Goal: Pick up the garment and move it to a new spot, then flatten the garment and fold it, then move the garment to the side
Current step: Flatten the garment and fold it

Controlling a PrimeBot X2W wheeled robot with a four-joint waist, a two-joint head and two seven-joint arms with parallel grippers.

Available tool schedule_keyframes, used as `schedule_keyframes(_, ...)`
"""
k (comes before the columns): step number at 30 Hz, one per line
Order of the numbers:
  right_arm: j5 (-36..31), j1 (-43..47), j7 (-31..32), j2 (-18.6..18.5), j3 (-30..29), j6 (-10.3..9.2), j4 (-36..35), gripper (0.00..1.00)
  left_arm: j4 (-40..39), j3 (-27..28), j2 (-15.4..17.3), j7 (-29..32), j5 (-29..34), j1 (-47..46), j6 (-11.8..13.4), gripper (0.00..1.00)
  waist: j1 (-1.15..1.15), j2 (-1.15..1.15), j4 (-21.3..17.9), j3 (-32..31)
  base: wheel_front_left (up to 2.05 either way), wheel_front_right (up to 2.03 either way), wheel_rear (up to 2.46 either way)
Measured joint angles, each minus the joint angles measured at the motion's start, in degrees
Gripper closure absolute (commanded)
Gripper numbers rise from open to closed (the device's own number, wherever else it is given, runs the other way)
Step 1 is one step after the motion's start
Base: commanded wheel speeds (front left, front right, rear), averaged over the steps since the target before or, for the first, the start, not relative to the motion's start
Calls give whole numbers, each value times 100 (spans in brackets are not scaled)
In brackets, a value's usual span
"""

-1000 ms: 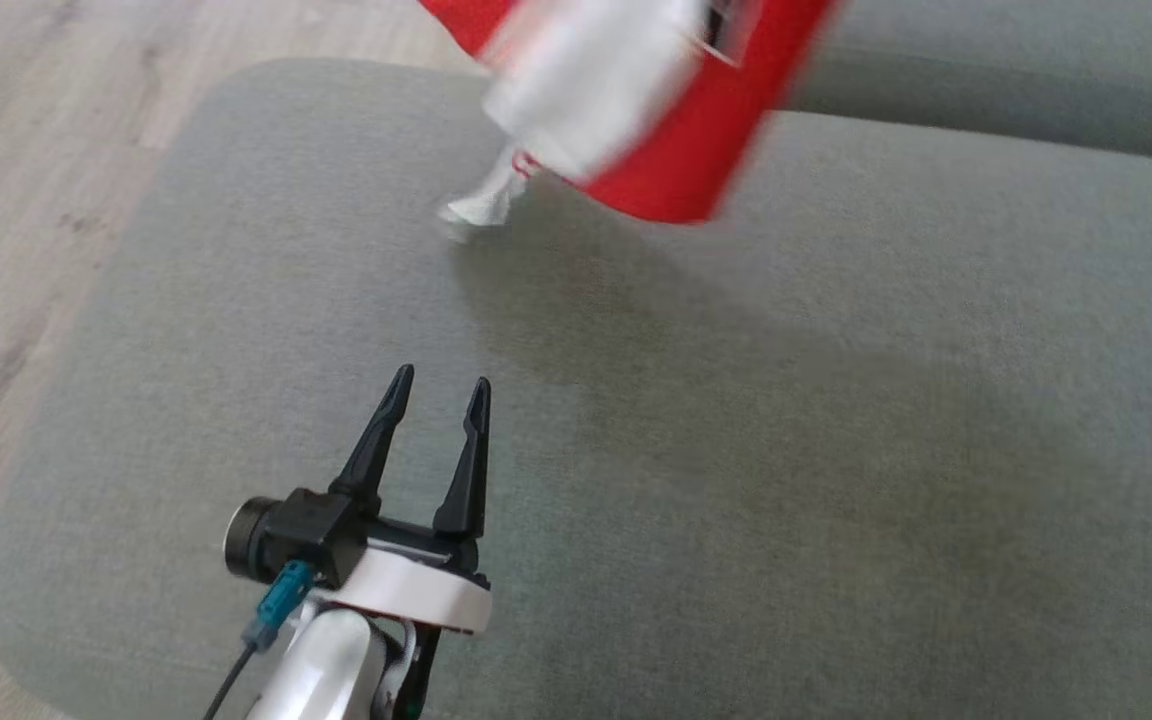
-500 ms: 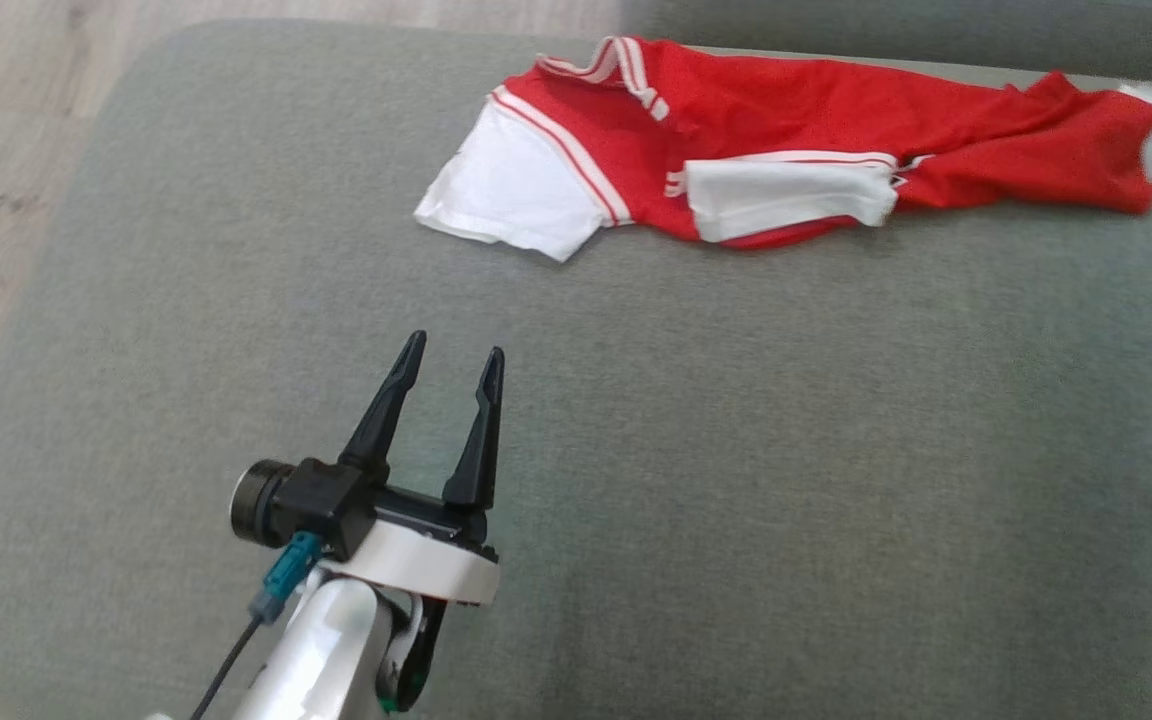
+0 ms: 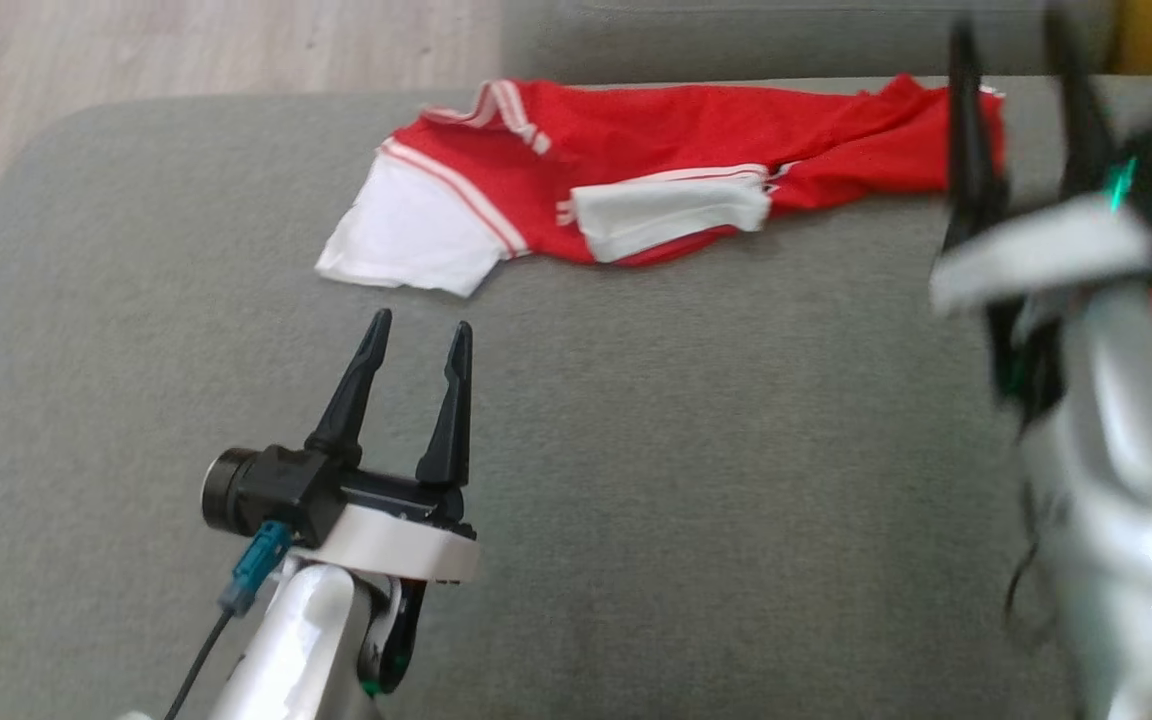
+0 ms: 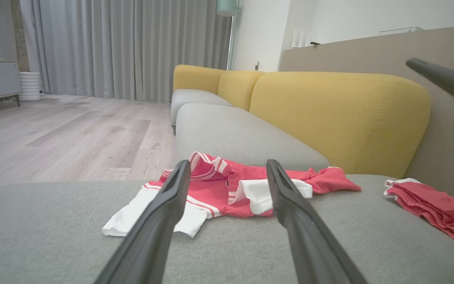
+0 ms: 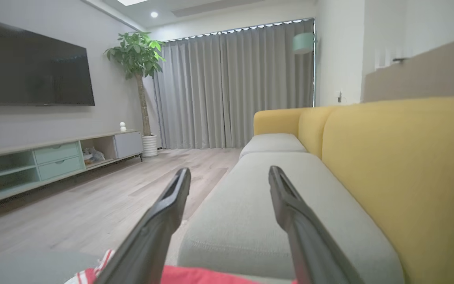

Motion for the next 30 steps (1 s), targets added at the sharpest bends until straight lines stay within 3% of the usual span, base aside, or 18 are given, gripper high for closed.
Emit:
schedule_keyframes(5,1,1697,0,402,-244,0,-1120,0,-64,68,-13,0,16,112,0,0,0,0,-213,-90,0,0,0)
schedule_keyframes(10,257,2672,0,477,-256,0,-1603,0,-63,90,-16,0,25,233,-8,0,-1,0,-282,-116,0,0,0)
schedule_keyframes(23,245,2634,104,486,-237,0,-1766,0,-141,88,-21,0,110,225,-58,0,0,0,-43,17,0,0,0)
schedule_keyframes(30,51,1784,780,485,-282,0,-1299,0,-260,-75,-26,0,98,30,-41,0,1,0,297,471,0,0,0)
